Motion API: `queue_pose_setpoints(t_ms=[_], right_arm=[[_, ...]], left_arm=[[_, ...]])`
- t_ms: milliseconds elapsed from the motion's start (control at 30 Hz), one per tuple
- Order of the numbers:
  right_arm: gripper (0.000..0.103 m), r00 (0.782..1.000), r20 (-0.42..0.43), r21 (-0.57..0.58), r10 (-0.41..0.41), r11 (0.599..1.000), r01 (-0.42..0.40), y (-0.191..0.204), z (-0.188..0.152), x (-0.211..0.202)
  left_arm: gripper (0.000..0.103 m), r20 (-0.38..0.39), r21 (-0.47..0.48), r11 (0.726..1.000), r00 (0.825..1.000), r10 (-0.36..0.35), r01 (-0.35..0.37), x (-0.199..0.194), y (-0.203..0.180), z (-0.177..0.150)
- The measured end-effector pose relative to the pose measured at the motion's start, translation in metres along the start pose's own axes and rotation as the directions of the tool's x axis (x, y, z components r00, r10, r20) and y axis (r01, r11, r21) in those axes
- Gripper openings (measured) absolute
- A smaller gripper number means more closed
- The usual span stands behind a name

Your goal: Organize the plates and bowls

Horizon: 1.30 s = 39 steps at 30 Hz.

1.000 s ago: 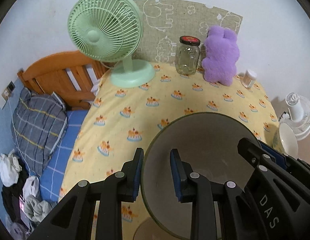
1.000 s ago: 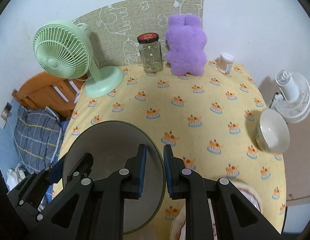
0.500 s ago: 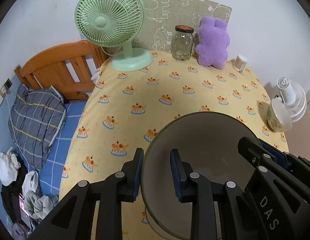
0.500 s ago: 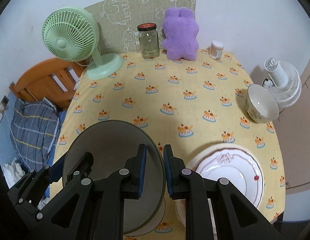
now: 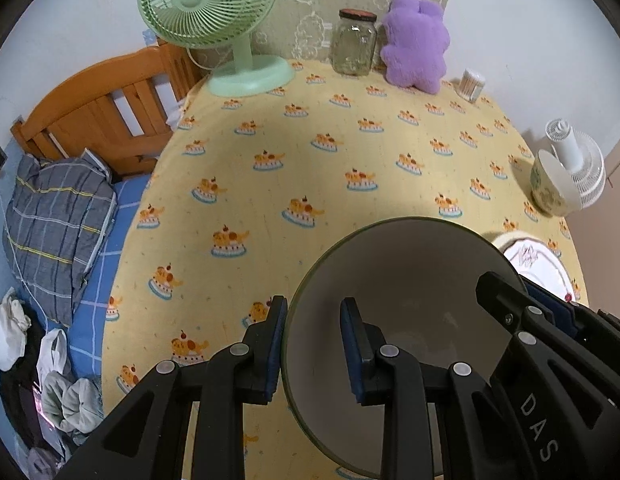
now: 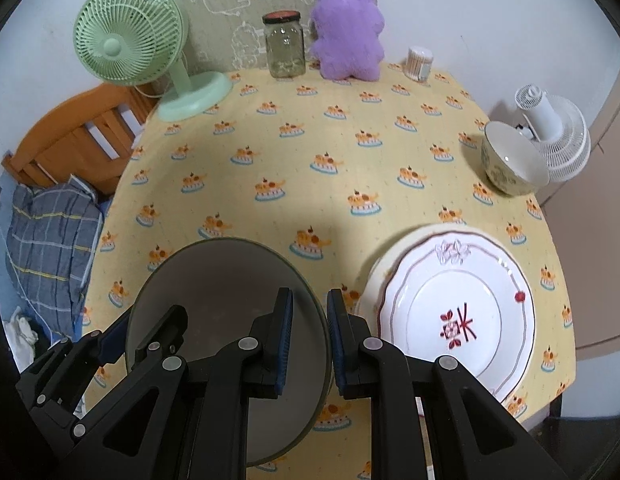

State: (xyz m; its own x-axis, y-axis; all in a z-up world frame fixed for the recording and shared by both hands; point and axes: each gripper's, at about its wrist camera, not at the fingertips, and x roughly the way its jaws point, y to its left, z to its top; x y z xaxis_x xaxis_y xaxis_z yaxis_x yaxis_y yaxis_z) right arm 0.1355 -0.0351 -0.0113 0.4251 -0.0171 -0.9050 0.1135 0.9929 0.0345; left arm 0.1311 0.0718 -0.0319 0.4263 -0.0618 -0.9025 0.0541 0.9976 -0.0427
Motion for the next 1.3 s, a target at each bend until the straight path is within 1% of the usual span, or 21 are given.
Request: queue_pose_setpoints(t_ms=[167, 533, 967, 1033, 1100, 1133, 1167, 1200, 1233, 1267, 1300], right_arm=[[0.021, 0.999, -0.034, 0.014, -0.005, 1.0, 0.005, 0.001, -0.008, 0.011], [0.021, 0.998, -0.05, 0.028, -0.029, 0.999, 0.031, 0.001, -0.015, 0.024], [0.021, 0.999, -0.041, 0.034, -0.036, 0.999, 0.037, -0.003, -0.015, 0.032], [0.021, 0.999, -0.04, 0.031, -0.036, 0.999, 0.038, -0.003, -0.015, 0.032], [0.021, 0.998, -0.036, 0.02, -0.041, 0.999, 0.042, -0.002, -0.015, 0.032], [0.021, 0.998, -0.038, 0.011, -0.048, 0.999, 0.049, -0.001, -0.015, 0.032], [0.021, 0.998, -0.042, 0.003, -0.054, 0.999, 0.055, -0.001, -0.015, 0.032], [0.021, 0.998, -0.044, 0.001, -0.054, 0.999, 0.054, 0.0, -0.015, 0.032], [0.022, 0.998, -0.045, 0.0, -0.051, 0.999, 0.051, 0.0, -0.016, 0.031], [0.025, 0.998, -0.048, 0.003, -0.04, 0.999, 0.04, 0.0, -0.016, 0.03], [0.029, 0.998, -0.048, 0.007, -0.032, 0.999, 0.032, 0.0, -0.018, 0.028]], left_arm=[[0.025, -0.029, 0.023, 1.0, 1.0, 0.0, 0.001, 0.01, 0.002, -0.007], [0.025, -0.057, 0.062, 0.998, 0.998, -0.02, 0.024, 0.025, 0.001, -0.01], [0.025, -0.051, 0.1, 0.995, 0.999, -0.018, 0.023, 0.034, -0.004, -0.008], [0.028, -0.054, 0.106, 0.994, 0.998, -0.023, 0.028, 0.033, -0.004, -0.009], [0.037, -0.081, 0.1, 0.994, 0.996, -0.044, 0.052, 0.035, -0.003, -0.012], [0.039, -0.09, 0.099, 0.993, 0.995, -0.047, 0.056, 0.035, -0.003, -0.013], [0.045, -0.099, 0.103, 0.993, 0.994, -0.053, 0.063, 0.035, -0.003, -0.014], [0.054, -0.104, 0.107, 0.992, 0.993, -0.059, 0.071, 0.034, -0.003, -0.014], [0.058, -0.101, 0.112, 0.991, 0.993, -0.065, 0.076, 0.032, -0.004, -0.014], [0.065, -0.088, 0.12, 0.989, 0.994, -0.071, 0.081, 0.027, -0.004, -0.014], [0.07, -0.077, 0.128, 0.988, 0.994, -0.076, 0.085, 0.023, -0.004, -0.014]])
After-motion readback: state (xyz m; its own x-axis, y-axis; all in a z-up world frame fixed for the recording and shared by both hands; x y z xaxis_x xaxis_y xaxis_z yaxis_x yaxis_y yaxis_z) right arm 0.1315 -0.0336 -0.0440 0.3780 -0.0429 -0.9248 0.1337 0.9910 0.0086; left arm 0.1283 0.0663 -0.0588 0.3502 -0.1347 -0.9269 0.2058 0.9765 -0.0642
